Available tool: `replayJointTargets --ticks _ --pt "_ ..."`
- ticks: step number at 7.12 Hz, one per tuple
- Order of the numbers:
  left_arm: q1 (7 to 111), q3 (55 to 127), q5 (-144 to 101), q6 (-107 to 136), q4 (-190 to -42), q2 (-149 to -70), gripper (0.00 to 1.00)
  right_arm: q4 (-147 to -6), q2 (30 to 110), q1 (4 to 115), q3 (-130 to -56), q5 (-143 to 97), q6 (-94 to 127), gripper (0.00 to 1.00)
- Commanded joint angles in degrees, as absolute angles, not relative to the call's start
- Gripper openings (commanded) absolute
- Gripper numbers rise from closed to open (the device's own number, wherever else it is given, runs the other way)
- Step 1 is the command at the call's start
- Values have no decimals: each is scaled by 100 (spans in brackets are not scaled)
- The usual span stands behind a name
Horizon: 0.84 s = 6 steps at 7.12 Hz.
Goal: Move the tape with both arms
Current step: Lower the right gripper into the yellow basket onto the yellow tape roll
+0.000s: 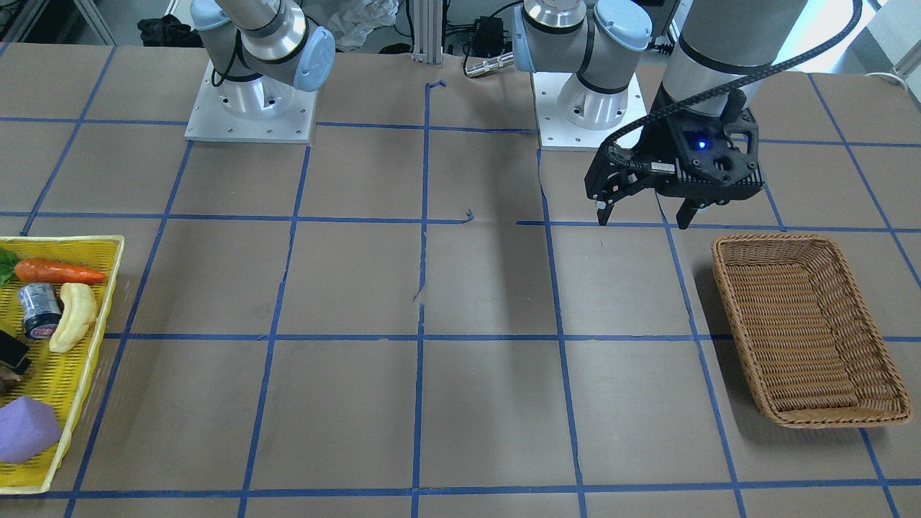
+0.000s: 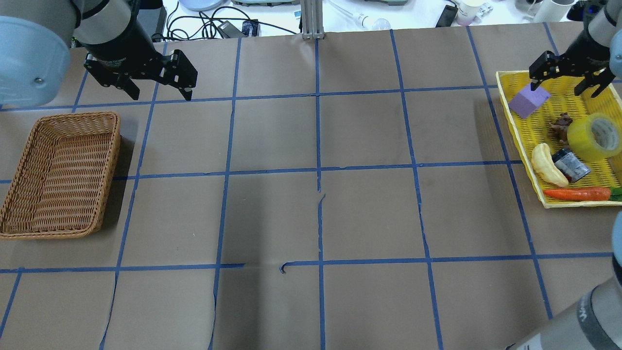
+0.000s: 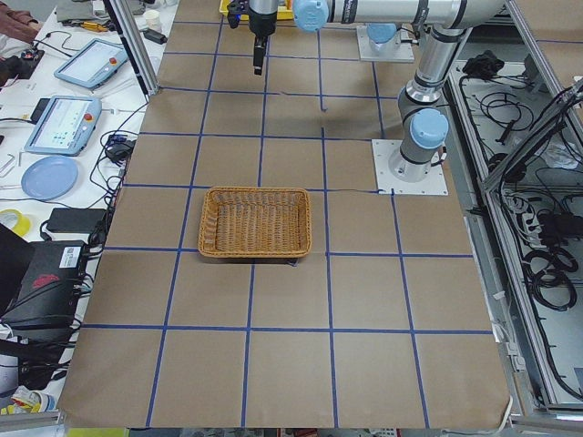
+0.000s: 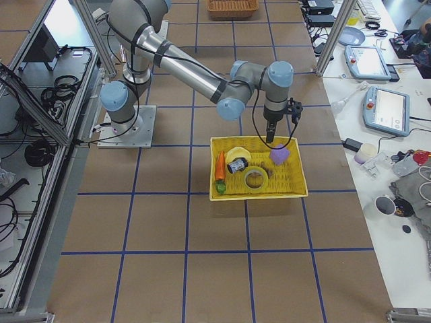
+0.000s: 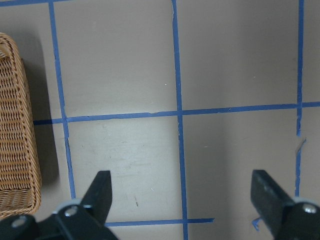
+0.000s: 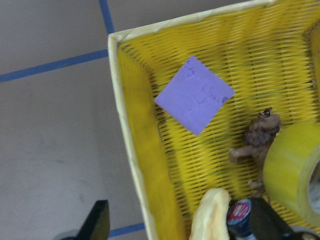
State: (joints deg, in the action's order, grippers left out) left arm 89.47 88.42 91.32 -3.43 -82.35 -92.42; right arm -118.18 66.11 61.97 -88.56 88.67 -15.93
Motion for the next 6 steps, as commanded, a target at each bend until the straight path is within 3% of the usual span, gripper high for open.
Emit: replayJointTargets --ticks 1,3,5,6 --pt "8939 8850 9132 -343 -8235 -9237 100 -12076 6469 5374 -9261 8465 -2415 100" --pt "8947 8842 9132 -343 -8235 -9246 100 -12059 6486 5011 -9509 8464 -2514 95" --pt "8938 8842 9132 -343 -8235 -9237 100 -12111 6347 5010 -9431 8464 -2688 27" --pt "8938 8850 9132 -343 -8235 -9246 100 -12425 6180 5010 -9405 8464 -2794 26"
